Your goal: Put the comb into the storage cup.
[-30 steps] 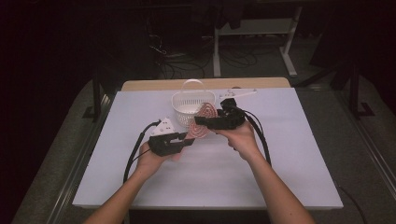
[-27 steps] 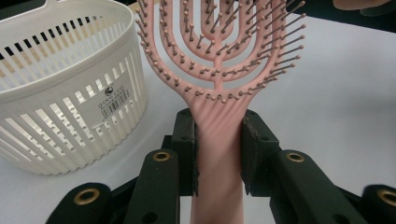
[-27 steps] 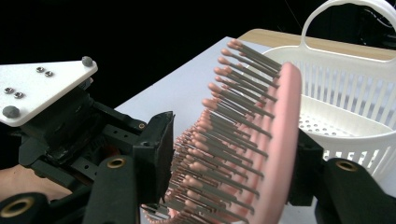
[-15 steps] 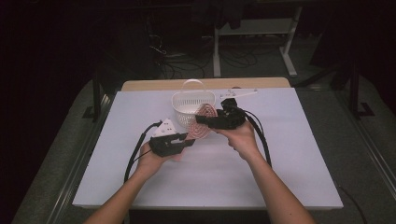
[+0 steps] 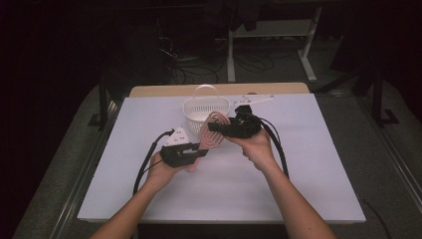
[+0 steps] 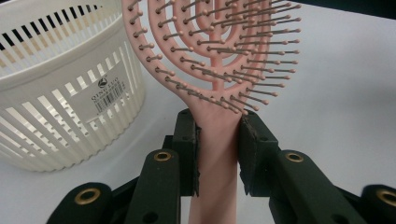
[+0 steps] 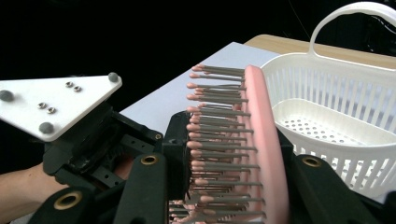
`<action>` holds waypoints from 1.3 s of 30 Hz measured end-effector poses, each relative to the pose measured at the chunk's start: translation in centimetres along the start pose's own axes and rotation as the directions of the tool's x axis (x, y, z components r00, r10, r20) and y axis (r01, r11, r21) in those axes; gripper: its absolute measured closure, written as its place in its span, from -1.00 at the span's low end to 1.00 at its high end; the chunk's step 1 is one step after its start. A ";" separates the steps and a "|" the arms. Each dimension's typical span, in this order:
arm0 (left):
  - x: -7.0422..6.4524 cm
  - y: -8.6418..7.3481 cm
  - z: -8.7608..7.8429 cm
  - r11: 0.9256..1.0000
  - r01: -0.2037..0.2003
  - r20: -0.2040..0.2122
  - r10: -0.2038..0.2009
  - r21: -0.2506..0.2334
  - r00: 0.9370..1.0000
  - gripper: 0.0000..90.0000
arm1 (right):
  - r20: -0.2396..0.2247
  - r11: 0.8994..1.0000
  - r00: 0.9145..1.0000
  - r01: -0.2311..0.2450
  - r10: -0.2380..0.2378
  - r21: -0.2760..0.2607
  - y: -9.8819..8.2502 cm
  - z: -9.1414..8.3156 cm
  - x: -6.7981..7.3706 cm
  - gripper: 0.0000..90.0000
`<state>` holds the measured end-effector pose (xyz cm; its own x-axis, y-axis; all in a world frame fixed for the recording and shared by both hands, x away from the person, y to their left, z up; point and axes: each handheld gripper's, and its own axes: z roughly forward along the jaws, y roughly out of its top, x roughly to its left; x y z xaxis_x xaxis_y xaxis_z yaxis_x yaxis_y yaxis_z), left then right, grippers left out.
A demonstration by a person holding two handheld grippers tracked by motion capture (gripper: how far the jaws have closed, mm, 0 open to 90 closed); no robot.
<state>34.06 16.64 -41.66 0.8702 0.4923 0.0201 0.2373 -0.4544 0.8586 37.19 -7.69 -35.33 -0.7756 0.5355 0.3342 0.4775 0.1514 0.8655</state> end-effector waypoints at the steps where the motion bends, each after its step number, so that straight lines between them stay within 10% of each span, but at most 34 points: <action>1: 0.0 0.0 0.0 1.000 0.001 0.000 -0.001 -0.001 1.000 0.58 | -0.001 1.000 1.000 0.002 -0.002 -0.001 0.0 0.0 0.0 0.36; 13: 0.3 0.0 -0.1 1.000 0.013 0.010 -0.013 -0.012 1.000 0.53 | -0.004 0.999 1.000 0.029 -0.029 -0.015 0.1 -0.2 0.3 0.38; 39: 1.0 -0.2 -1.4 0.998 0.061 0.089 -0.062 0.018 0.994 -0.40 | 0.057 0.998 0.996 0.066 -0.066 -0.013 0.3 -1.0 -0.1 0.39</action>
<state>34.26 18.31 -41.10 0.8887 0.4516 -0.0791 0.2974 -0.4366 0.8491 37.03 -8.57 -34.72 -0.7803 0.5711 0.2549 0.4198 0.1761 0.8904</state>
